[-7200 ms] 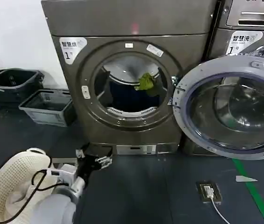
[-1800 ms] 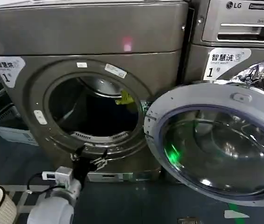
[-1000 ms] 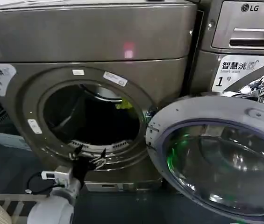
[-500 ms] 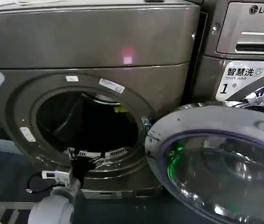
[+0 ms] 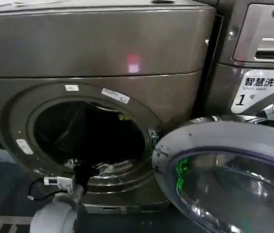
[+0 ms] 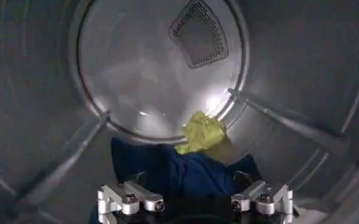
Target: Grasp the clothes from the dryer.
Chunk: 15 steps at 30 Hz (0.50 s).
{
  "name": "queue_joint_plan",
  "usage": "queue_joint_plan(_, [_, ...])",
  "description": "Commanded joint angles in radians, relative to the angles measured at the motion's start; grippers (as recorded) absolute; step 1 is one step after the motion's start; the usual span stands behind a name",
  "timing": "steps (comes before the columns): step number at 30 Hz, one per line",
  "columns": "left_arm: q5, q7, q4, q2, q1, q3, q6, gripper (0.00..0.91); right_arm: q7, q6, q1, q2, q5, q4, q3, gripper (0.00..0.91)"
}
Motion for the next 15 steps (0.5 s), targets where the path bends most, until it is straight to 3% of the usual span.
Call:
queue_joint_plan(1, [-0.002,-0.025,0.016,-0.005,-0.022,0.019,0.049,0.907,-0.003,0.013,-0.003,-0.001,0.006,0.001,0.003,0.907])
queue_joint_plan(15, [-0.055,-0.087,0.185,-0.031,-0.196,0.077,0.049,0.907,-0.003,0.015,-0.006,-0.012,0.005,0.001,-0.001,0.907])
